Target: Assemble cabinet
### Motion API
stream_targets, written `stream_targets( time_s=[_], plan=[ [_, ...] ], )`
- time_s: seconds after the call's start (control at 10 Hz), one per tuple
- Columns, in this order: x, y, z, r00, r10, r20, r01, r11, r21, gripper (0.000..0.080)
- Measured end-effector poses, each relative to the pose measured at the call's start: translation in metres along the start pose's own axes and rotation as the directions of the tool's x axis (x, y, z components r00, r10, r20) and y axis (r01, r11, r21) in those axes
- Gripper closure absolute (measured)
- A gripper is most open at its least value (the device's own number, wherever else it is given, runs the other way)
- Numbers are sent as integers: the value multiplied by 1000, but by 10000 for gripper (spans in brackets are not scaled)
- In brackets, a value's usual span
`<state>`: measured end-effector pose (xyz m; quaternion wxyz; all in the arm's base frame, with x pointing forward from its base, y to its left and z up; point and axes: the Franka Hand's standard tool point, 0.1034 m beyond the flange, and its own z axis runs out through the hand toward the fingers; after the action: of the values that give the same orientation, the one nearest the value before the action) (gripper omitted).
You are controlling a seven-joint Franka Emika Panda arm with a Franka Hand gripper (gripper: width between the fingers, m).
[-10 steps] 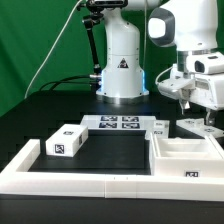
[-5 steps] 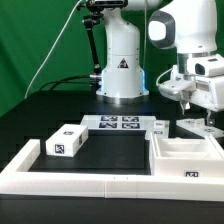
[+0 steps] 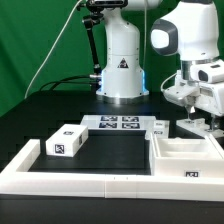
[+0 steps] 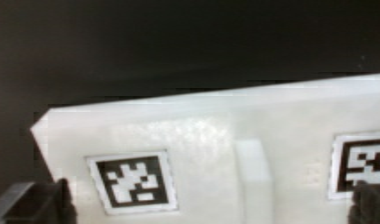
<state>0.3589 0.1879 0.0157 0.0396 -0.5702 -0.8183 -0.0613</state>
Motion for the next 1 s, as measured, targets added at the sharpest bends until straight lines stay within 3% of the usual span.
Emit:
stream_targets(
  time_s=[0.1, 0.2, 0.4, 0.5, 0.6, 1.0],
  plan=[
    [-1, 0, 0, 1000, 3, 0, -3, 1000, 0, 251],
    [-2, 0, 0, 1000, 5, 0, -5, 1000, 1, 251],
    [-3, -1, 1, 1000, 8, -1, -8, 1000, 4, 568],
    [-3, -2, 2, 1000, 10, -1, -10, 1000, 8, 568],
    [-4, -1, 2, 1000, 13, 1, -13, 1000, 12, 731],
    [-4, -1, 2, 1000, 21, 1, -21, 1000, 11, 732]
  ],
)
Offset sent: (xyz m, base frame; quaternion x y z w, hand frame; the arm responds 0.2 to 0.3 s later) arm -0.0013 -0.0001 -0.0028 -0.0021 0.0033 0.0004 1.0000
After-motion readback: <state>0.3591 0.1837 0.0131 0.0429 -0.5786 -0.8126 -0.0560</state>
